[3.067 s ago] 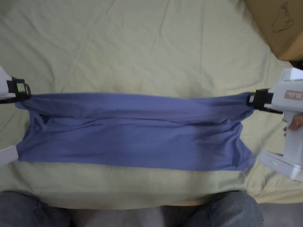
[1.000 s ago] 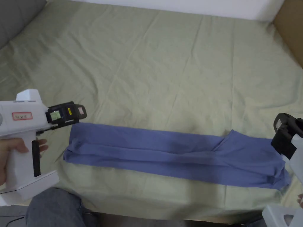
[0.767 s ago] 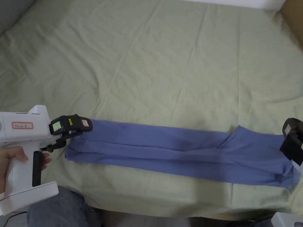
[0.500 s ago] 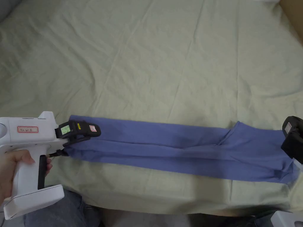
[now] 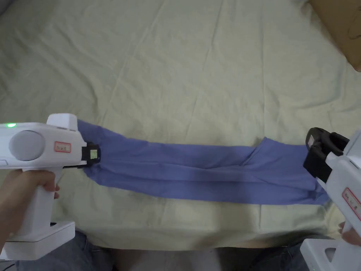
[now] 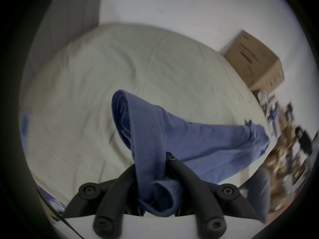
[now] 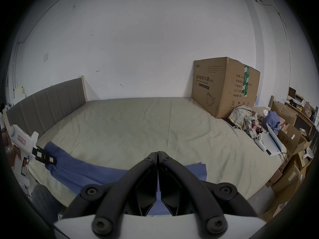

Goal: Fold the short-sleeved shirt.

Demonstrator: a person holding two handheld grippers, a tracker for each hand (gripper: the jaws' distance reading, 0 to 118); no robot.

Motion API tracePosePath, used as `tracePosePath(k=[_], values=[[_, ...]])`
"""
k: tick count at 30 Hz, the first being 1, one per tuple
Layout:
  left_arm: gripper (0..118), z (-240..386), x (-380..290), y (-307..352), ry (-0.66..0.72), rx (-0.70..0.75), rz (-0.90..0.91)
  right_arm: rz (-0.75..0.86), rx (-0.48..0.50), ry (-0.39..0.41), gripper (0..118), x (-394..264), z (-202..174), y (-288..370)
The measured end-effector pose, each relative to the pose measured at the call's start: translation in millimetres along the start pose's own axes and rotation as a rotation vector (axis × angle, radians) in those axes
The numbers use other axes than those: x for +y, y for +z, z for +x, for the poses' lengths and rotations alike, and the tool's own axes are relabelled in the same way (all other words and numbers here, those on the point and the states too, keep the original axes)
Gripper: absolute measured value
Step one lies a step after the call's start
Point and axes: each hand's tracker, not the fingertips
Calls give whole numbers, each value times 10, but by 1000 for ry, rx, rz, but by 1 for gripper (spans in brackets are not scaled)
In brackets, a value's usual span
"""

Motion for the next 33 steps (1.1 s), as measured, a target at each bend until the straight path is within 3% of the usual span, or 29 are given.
tracePosePath(k=[2,6,11,17,19,21,23,28,31,32,33], values=[[8,314,59,143,-115,33,45,10,3,-6,0,-2,37,45],[8,957,157,314,-225,-50,74,34,-3,-13,0,-19,157,134],[8,1578,238,-119,-152,-229,-27,46,-25,-47,0,-74,352,270],[9,2271,73,-911,-191,-195,-165,52,-107,-49,0,-146,611,457],[25,2456,-36,-1109,-205,-171,-217,55,-131,-55,0,-161,696,514],[61,2542,-128,-1303,-213,-171,-273,56,-147,-67,0,-168,780,557],[82,2611,-196,-1411,-192,-218,-274,59,-165,-72,0,-166,838,590],[87,2504,62,-1047,-114,-369,-214,58,-184,-58,0,-163,875,617],[86,2206,280,-724,-28,-381,-20,64,-176,-62,0,-164,859,654],[81,2108,329,-633,-10,-344,41,67,-172,-65,0,-164,841,667],[66,2022,359,-570,2,-309,84,70,-168,-69,0,-163,833,673]])
